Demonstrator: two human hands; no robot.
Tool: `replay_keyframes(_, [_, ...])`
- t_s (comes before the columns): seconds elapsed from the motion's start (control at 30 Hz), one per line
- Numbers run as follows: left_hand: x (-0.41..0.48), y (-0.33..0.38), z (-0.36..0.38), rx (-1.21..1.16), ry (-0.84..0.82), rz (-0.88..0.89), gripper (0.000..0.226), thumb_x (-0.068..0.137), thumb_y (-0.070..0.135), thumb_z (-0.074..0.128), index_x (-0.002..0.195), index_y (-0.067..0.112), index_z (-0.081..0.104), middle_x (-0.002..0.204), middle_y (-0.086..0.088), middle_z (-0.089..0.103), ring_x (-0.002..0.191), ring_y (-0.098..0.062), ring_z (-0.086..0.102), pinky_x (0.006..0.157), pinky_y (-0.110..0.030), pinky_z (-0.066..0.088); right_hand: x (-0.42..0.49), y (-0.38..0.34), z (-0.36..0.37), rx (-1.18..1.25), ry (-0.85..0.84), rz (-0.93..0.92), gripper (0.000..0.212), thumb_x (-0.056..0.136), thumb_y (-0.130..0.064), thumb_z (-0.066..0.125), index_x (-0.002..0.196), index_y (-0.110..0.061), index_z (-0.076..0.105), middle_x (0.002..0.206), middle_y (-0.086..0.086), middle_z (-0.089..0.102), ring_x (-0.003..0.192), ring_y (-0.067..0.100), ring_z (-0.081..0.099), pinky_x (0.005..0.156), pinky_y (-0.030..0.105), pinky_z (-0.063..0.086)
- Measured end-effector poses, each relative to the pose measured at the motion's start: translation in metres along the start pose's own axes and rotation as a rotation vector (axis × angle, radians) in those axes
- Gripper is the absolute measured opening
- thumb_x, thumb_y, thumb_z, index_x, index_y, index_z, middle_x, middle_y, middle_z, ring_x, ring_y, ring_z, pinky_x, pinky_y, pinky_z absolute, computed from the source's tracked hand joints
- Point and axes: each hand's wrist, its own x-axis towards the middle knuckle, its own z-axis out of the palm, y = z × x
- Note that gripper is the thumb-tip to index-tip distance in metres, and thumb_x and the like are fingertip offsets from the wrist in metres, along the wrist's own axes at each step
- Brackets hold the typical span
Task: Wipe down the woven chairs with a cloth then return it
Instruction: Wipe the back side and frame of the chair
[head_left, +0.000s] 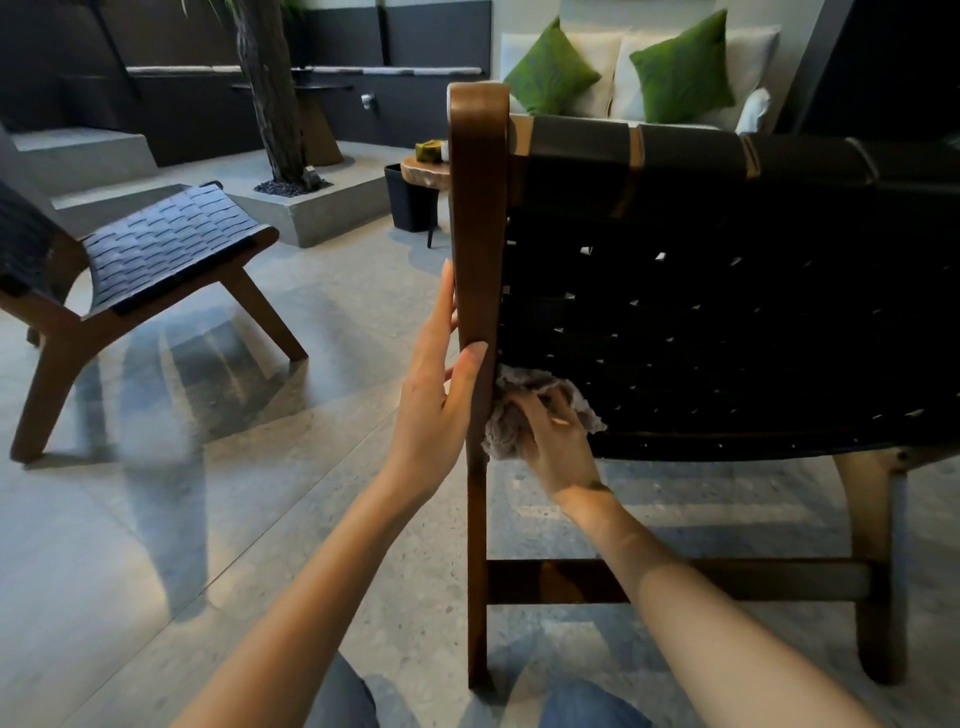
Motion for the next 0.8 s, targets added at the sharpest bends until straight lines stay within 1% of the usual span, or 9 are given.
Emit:
replay_keyframes(0.1, [0.000,0.004,0.000,-0.015,-0.005,-0.022,0.059,0.101,0.011,0.038,0.147,0.035,0.010,0.131,0.049,0.023,0.126,0.016,0.033,0.092,-0.003,0.035,-0.016,0.010,0.020,0.018,-0.312,0.216,0.042,0.090,-0.004,0.059,0.129,-0.013,0.050,0.117,0.022,0.061,0.113,0.037,0.057,0.087,0.041,0.053])
replay_keyframes(0.2, [0.000,0.005,-0.001,-0.012,-0.012,-0.034,0.059,0.101,0.012,0.038,0.146,0.037,0.009,0.129,0.051,0.023,0.126,0.015,0.034,0.094,-0.003,0.034,-0.018,0.009,0.026,0.002,-0.438,0.321,0.045,0.098,-0.012,0.047,0.141,-0.018,0.037,0.128,0.016,0.056,0.118,0.032,0.052,0.097,0.037,0.044])
replay_keyframes(0.3, [0.000,0.008,-0.002,-0.002,-0.022,-0.037,0.060,0.101,0.011,0.038,0.149,0.031,0.009,0.129,0.053,0.022,0.129,0.011,0.033,0.102,-0.010,0.035,-0.016,0.003,0.017,-0.168,-0.550,0.237,0.052,0.096,-0.022,0.049,0.144,-0.021,0.030,0.139,0.013,0.046,0.133,0.031,0.036,0.112,0.042,0.024])
replay_keyframes(0.4, [0.000,0.010,-0.003,-0.014,-0.033,-0.035,0.060,0.101,0.009,0.038,0.150,0.027,0.009,0.124,0.058,0.022,0.125,0.018,0.033,0.096,-0.004,0.035,-0.019,0.000,0.009,-0.362,-0.616,0.101,0.049,0.091,-0.036,0.054,0.137,-0.025,0.043,0.145,0.001,0.040,0.139,0.033,0.024,0.113,0.056,0.010])
replay_keyframes(0.5, [0.000,0.013,-0.004,-0.050,-0.031,-0.049,0.060,0.100,0.008,0.038,0.150,0.025,0.009,0.129,0.048,0.022,0.130,0.009,0.032,0.097,-0.003,0.034,-0.023,-0.003,0.005,-0.536,-0.671,0.033,0.035,0.083,-0.045,0.065,0.117,-0.036,0.065,0.135,-0.004,0.051,0.129,0.032,0.031,0.107,0.058,0.027])
replay_keyframes(0.6, [-0.001,0.017,-0.004,-0.083,-0.036,-0.058,0.061,0.100,0.007,0.038,0.149,0.027,0.008,0.130,0.043,0.022,0.132,0.003,0.031,0.097,-0.001,0.032,-0.028,0.002,0.005,-0.564,-0.507,0.138,0.026,0.057,-0.042,0.086,0.080,-0.040,0.075,0.116,0.000,0.064,0.112,0.037,0.044,0.097,0.065,0.035])
replay_keyframes(0.67, [0.000,0.017,-0.004,-0.086,-0.040,-0.064,0.061,0.100,0.007,0.038,0.149,0.028,0.008,0.129,0.043,0.024,0.131,0.005,0.032,0.094,0.000,0.033,-0.031,0.006,0.005,-0.529,-0.381,0.237,0.024,0.058,-0.037,0.084,0.080,-0.036,0.075,0.120,0.009,0.058,0.110,0.046,0.041,0.096,0.069,0.027])
replay_keyframes(0.73, [0.001,0.014,-0.004,-0.075,-0.040,-0.069,0.060,0.100,0.008,0.038,0.150,0.028,0.009,0.127,0.047,0.024,0.128,0.010,0.033,0.095,0.000,0.032,-0.033,0.008,0.008,-0.524,-0.316,0.329,0.036,0.053,-0.035,0.087,0.087,-0.033,0.075,0.122,0.015,0.049,0.109,0.049,0.037,0.090,0.067,0.040])
replay_keyframes(0.8, [0.001,0.012,-0.004,-0.067,-0.043,-0.075,0.060,0.101,0.009,0.038,0.150,0.029,0.009,0.127,0.049,0.024,0.123,0.019,0.033,0.098,-0.002,0.031,-0.039,0.013,0.011,-0.500,-0.361,0.378,0.046,0.047,-0.031,0.092,0.090,-0.030,0.075,0.118,0.017,0.054,0.105,0.050,0.049,0.080,0.059,0.050])
